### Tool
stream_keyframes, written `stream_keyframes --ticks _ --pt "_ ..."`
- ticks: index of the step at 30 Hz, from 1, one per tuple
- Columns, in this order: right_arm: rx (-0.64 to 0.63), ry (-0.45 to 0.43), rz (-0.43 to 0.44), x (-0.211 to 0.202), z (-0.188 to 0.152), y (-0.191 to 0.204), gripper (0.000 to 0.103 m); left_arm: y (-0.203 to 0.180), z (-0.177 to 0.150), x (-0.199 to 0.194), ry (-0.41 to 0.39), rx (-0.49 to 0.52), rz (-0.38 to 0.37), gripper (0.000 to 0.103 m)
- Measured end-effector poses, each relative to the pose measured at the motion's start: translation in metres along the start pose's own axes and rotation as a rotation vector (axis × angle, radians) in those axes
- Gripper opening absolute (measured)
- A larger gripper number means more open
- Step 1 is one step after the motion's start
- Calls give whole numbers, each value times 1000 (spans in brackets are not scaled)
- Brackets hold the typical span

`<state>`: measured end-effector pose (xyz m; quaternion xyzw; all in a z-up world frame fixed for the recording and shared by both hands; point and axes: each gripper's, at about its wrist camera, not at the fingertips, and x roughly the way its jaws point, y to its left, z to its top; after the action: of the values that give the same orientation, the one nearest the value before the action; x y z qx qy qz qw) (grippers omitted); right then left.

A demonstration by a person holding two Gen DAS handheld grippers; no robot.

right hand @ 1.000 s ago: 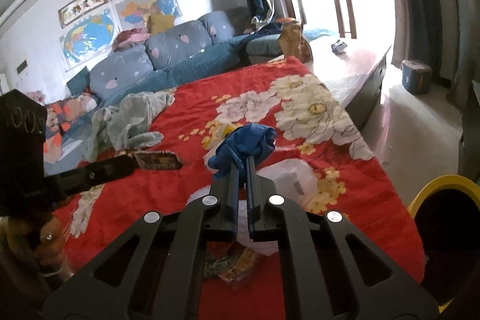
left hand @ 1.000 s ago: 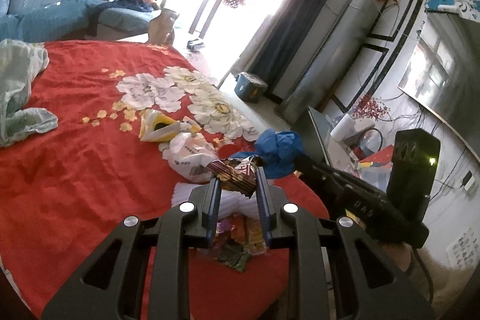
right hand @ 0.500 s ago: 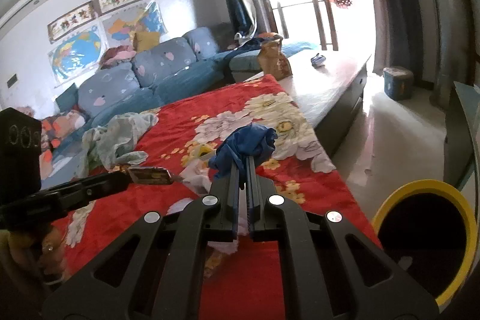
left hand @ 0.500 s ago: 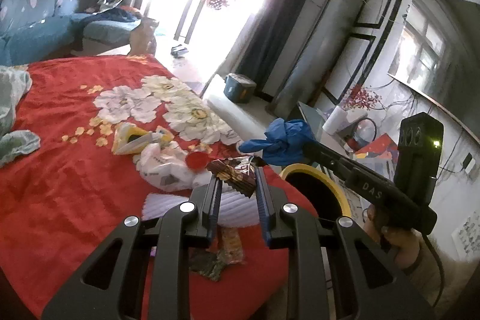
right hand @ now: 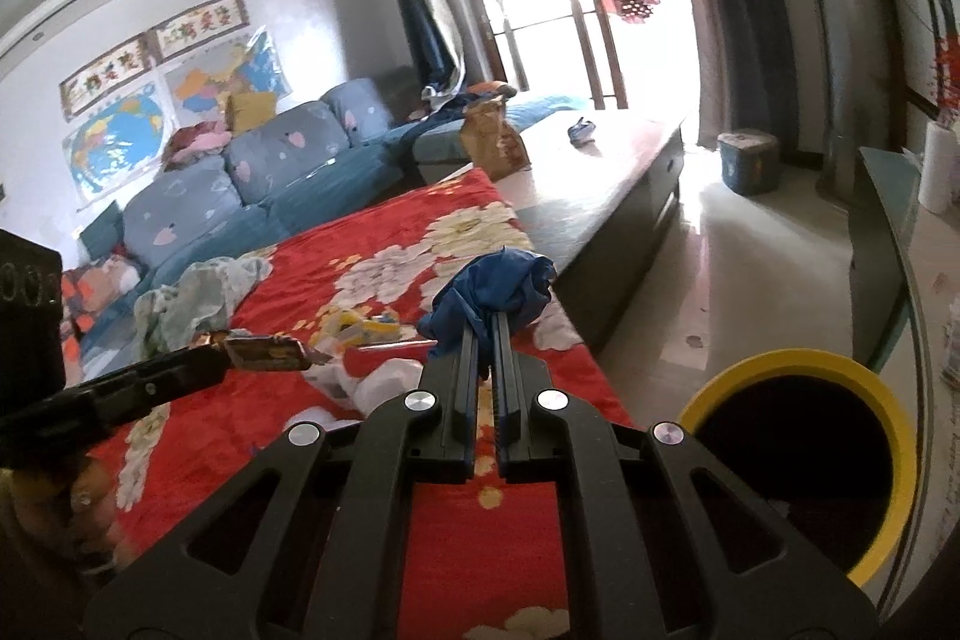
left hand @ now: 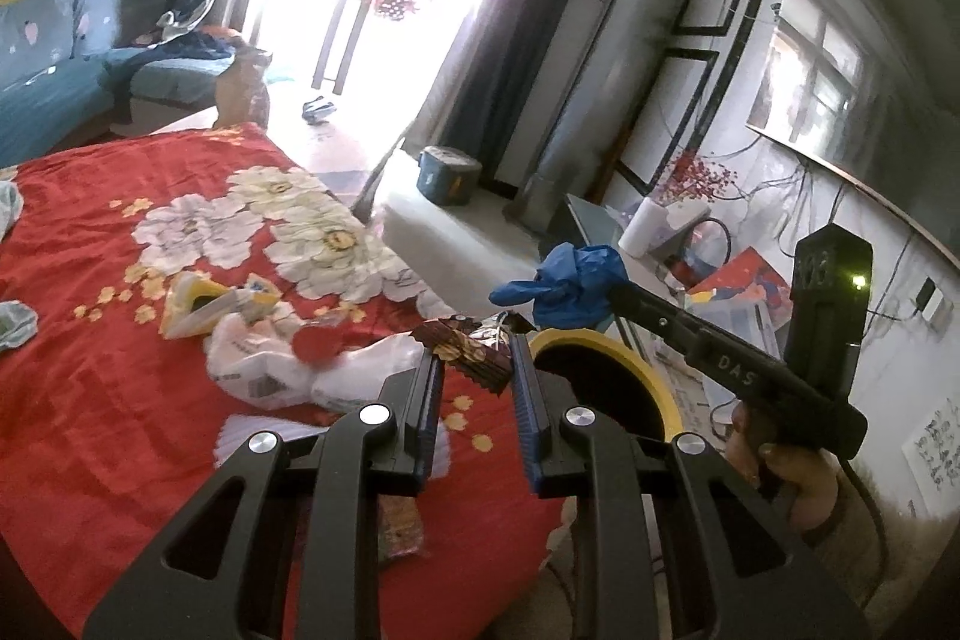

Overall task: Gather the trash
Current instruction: 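Carry the blue cloth and candy wrapper over the yellow-rimmed bin with both tools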

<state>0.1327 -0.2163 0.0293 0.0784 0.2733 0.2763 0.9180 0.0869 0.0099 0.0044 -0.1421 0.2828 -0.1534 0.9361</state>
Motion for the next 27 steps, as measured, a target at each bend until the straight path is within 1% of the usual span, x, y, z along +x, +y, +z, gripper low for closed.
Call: stream_keyframes --ticks 18,27 --pt "93 -47 -95 -24 3 -48 2 -40 3 29 16 68 -54 21" --pt "127 -49 -136 -28 -1 -65 2 -54 -1 44 34 88 -72 21"
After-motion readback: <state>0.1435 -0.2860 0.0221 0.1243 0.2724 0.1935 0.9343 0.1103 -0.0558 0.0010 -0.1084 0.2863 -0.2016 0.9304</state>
